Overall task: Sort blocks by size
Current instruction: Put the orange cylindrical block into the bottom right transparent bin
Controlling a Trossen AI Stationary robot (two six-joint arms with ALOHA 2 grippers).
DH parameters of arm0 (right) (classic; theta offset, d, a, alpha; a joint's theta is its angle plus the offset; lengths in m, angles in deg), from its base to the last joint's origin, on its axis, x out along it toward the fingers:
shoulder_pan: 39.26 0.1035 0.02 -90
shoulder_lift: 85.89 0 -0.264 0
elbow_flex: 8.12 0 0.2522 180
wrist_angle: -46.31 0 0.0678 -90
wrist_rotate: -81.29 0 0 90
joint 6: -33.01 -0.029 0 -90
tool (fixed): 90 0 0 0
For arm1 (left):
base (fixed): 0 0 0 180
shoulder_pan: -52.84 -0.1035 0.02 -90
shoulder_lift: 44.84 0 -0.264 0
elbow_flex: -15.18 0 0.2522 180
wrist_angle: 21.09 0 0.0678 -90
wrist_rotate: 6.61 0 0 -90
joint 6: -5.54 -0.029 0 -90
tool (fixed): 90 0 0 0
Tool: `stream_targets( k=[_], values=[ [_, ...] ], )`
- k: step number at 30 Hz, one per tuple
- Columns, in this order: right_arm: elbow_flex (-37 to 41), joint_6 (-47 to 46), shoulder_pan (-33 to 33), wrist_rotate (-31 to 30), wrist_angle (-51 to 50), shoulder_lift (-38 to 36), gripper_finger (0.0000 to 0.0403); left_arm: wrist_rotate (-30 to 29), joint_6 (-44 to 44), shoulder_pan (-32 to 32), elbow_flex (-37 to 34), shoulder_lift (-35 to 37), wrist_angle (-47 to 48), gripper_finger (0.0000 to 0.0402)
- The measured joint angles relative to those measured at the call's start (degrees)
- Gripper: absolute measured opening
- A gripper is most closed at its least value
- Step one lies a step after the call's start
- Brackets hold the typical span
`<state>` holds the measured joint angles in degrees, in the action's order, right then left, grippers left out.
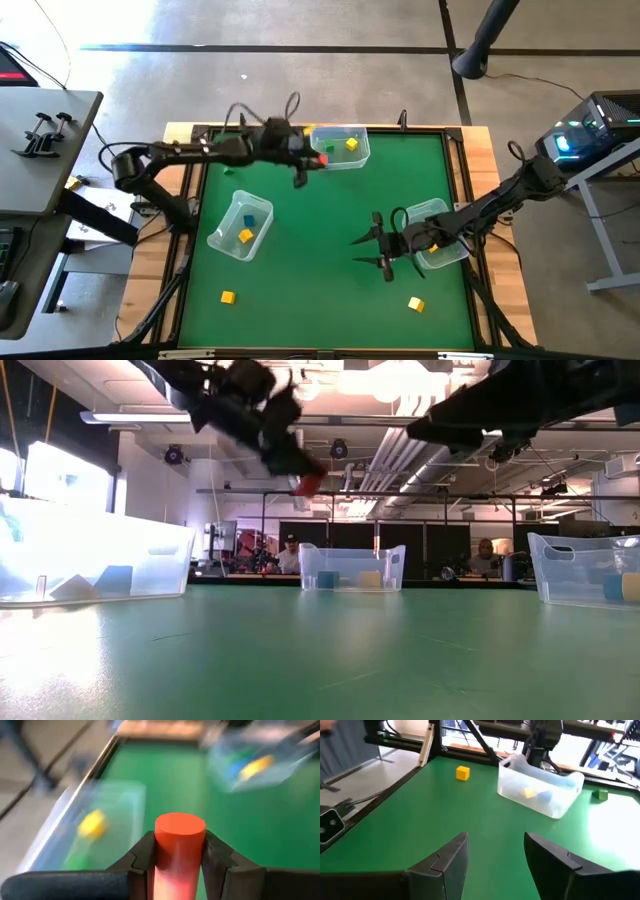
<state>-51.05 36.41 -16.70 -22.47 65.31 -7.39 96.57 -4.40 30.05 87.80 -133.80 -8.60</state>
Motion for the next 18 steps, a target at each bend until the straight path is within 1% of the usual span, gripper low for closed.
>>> stream_targets(
  k=[2, 5, 9, 12, 14, 18],
  values=[
    [0.0, 0.81, 0.12, -1.02, 0.06, 0.0, 0.0188, 0.31, 1.76, 4.46, -1.92, -0.24, -8.54, 0.0083],
    [0.01, 1.35, 0.1, -5.51, 1.89, 1.66, 0.0188, -0.02, 2.72, 11.46, -3.81, -1.55, -20.19, 0.0083],
    [0.04, 1.28, 0.03, -8.1, 9.52, 6.56, 0.0188, -4.92, 2.83, 19.96, -4.73, -4.62, -33.16, 0.0083],
    [0.07, -0.82, 0.06, -12.18, 16.01, 10.05, 0.0188, -7.08, 2.34, 24.76, -4.69, -7.23, -40.13, 0.0083],
    [0.07, -2.51, 0.05, -15.24, 19.02, 11.36, 0.0188, -9.35, 1.88, 27.36, -4.72, -8.72, -42.44, 0.0084],
    [0.07, -4.41, 0.01, -15.83, 21.11, 11.84, 0.0188, -16.77, -0.31, 31.54, -4.7, -10.08, -42.66, 0.0086]
  ],
)
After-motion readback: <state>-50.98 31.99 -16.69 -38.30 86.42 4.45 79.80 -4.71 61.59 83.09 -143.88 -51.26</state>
